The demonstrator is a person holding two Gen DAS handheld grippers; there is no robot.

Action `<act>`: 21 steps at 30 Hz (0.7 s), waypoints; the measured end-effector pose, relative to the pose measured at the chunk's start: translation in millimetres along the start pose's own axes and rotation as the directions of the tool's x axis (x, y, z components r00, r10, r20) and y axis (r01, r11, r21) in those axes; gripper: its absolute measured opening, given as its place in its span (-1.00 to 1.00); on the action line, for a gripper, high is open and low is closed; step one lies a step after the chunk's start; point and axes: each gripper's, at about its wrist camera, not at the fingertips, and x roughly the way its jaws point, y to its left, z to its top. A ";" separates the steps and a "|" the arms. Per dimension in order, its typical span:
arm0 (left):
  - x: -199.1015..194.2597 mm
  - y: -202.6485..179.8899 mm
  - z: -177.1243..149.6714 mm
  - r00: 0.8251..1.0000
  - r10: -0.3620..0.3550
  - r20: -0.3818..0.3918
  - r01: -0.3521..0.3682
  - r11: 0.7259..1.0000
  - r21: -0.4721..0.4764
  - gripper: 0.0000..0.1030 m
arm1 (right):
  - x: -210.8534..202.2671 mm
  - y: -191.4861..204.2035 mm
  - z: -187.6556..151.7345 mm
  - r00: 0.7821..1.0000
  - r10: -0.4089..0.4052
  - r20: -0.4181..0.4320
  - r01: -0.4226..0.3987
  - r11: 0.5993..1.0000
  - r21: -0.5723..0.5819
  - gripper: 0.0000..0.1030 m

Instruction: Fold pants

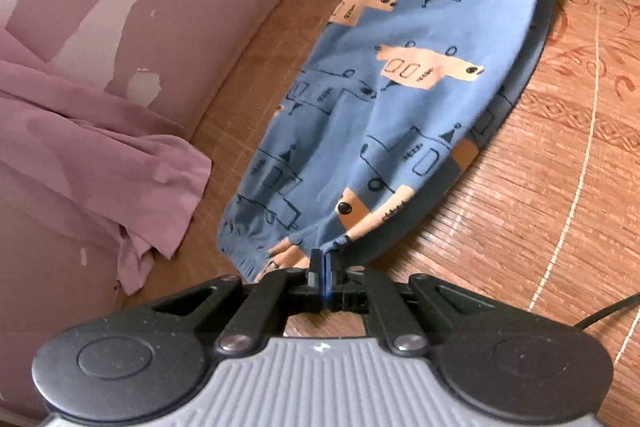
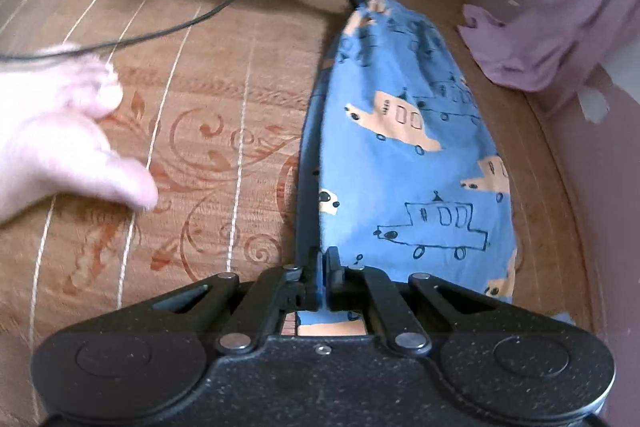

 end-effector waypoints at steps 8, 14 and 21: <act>6.9 5.2 0.6 0.998 -0.063 -0.024 0.061 0.996 -0.062 -0.94 | 2.8 1.0 -5.0 1.000 0.008 0.009 -0.009 0.999 0.054 -0.89; -13.4 23.2 7.3 0.989 -0.142 0.039 0.146 0.926 -0.348 -0.13 | -41.2 -7.8 -29.5 0.986 -0.138 0.097 0.100 0.940 0.326 0.22; -40.6 -3.2 84.7 0.932 -0.220 0.287 0.339 0.809 -0.480 0.68 | -96.2 -12.5 -101.8 0.859 -0.508 -0.061 0.339 0.476 0.812 0.98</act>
